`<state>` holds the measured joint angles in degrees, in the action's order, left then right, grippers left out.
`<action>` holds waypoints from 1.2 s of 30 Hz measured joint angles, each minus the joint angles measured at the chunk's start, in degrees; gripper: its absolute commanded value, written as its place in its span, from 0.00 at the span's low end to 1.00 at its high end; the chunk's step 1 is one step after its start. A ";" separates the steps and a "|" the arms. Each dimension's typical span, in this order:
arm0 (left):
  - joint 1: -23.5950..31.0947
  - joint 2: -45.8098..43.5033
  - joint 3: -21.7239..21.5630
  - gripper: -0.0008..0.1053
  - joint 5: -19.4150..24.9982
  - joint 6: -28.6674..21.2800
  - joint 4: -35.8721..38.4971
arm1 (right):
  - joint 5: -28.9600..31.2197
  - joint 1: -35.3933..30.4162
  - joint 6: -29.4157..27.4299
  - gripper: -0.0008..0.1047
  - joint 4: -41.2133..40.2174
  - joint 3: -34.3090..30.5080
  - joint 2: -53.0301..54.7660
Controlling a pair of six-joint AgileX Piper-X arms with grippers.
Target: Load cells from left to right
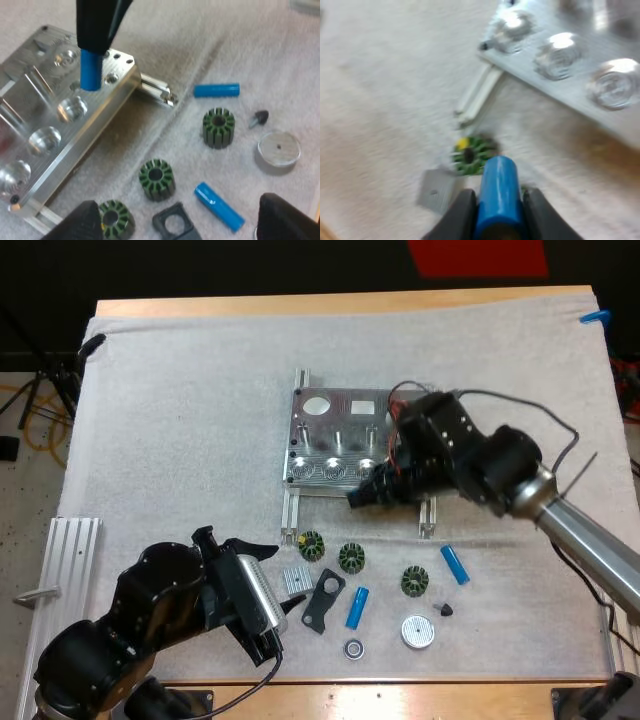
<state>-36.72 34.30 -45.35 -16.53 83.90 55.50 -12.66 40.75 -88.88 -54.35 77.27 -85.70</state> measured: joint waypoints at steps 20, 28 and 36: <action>0.00 4.29 -0.05 0.61 5.77 2.70 -6.79 | 13.56 -4.59 -7.13 0.05 -13.39 19.41 -19.27; 0.00 8.64 -0.05 0.61 5.89 4.04 -11.36 | 13.77 -5.18 -9.35 0.05 -13.35 19.46 -20.54; 0.00 8.74 -0.05 0.61 5.89 4.04 -11.50 | 15.03 -5.18 -9.70 0.05 -12.47 19.63 -22.86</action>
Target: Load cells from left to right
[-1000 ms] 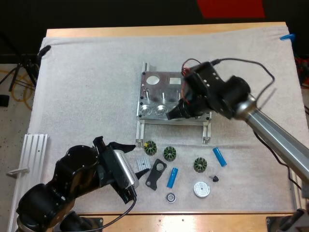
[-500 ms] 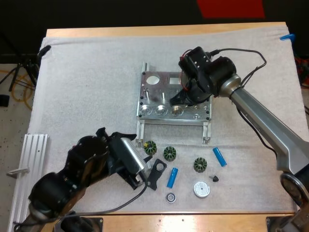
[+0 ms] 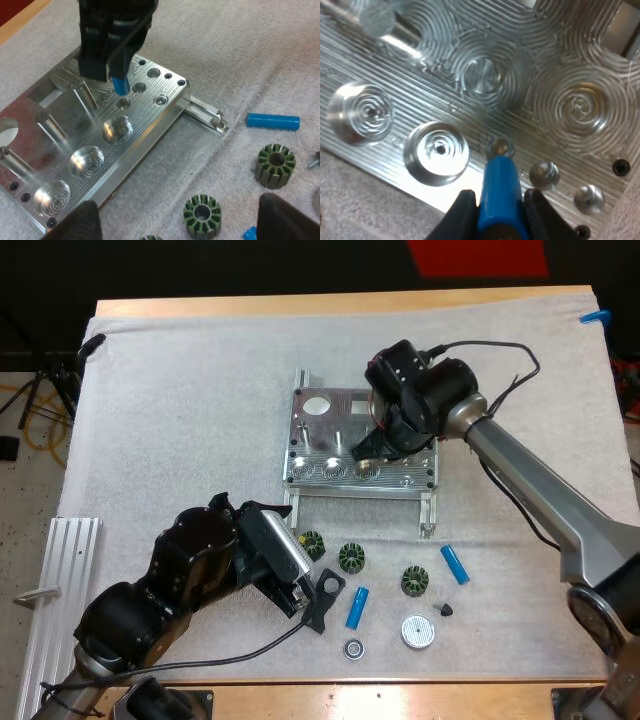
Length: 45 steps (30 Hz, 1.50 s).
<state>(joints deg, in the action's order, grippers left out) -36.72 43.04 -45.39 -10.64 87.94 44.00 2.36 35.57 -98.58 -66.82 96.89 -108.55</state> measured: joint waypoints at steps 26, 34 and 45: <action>0.00 0.00 0.00 0.61 0.00 0.21 -0.41 | 0.21 0.00 0.00 0.05 2.29 -0.25 -1.65; 0.00 0.00 0.00 0.61 0.00 0.21 -0.41 | 0.21 0.00 0.00 0.05 1.79 -0.50 -2.53; 0.00 0.00 0.00 0.61 0.00 0.21 -0.41 | 0.28 0.00 -0.05 0.05 2.46 -0.50 -3.24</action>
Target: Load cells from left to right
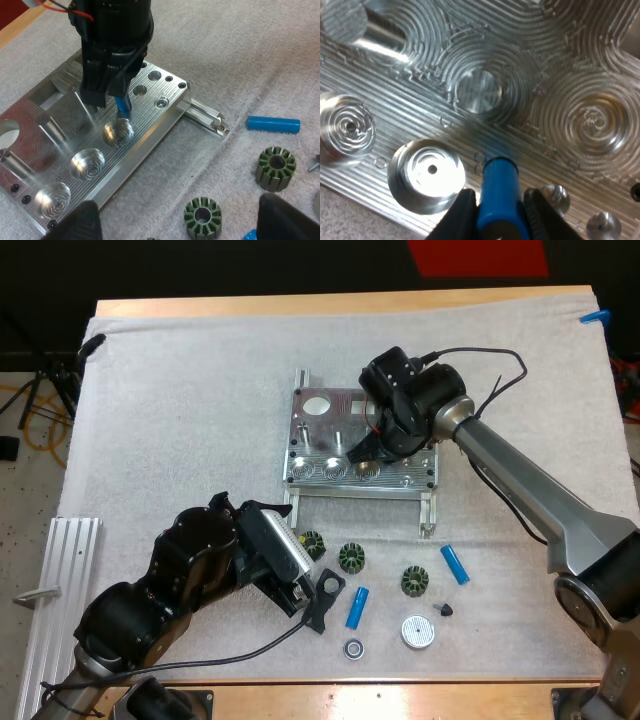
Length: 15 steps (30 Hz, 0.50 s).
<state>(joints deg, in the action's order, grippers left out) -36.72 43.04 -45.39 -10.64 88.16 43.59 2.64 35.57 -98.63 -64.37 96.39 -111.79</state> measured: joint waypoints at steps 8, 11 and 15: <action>0.00 0.00 0.00 0.61 0.00 0.07 0.00 | 0.00 0.00 0.00 0.05 -0.07 0.25 -0.23; 0.00 0.00 0.00 0.61 0.00 0.07 0.00 | 0.00 0.00 0.00 0.05 -0.70 0.35 -0.23; 0.00 0.00 0.00 0.61 0.00 0.07 0.00 | 0.00 0.00 0.00 0.05 -1.93 0.53 -0.23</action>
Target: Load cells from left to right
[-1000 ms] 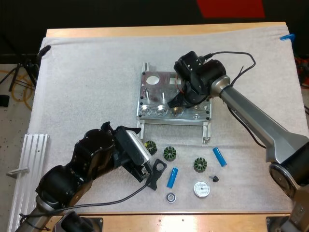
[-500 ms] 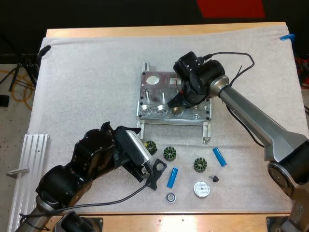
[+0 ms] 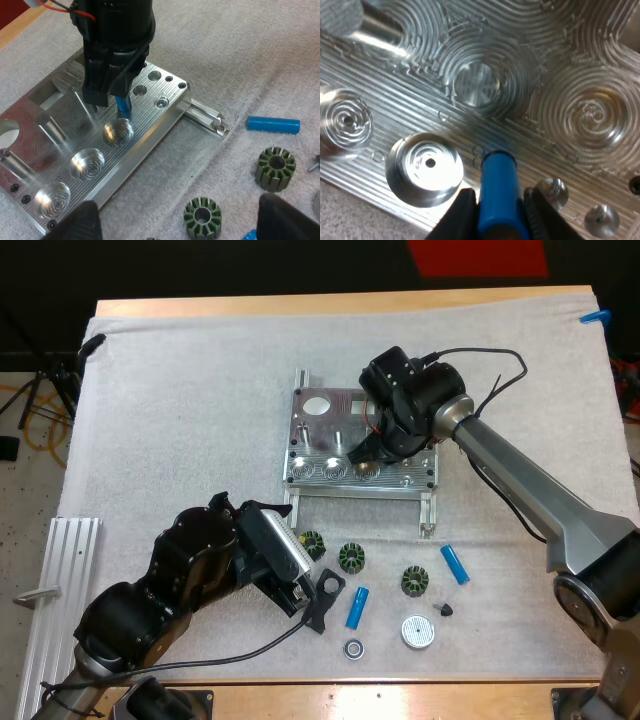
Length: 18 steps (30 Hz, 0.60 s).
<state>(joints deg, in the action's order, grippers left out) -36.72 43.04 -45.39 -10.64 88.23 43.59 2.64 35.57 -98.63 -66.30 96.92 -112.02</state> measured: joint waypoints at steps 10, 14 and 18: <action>0.00 0.00 0.00 0.61 0.00 0.00 0.00 | 0.00 0.00 0.00 0.05 1.52 -0.02 0.00; 0.00 0.00 0.00 0.61 0.00 0.00 0.00 | 0.11 0.00 0.00 0.05 2.11 -0.02 0.00; 0.00 0.00 0.00 0.61 0.00 0.00 0.00 | 0.16 0.00 0.33 0.05 2.07 -0.02 0.00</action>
<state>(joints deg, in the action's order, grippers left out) -36.72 43.04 -45.39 -10.64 88.23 43.59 2.81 35.57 -98.30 -64.22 96.90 -112.02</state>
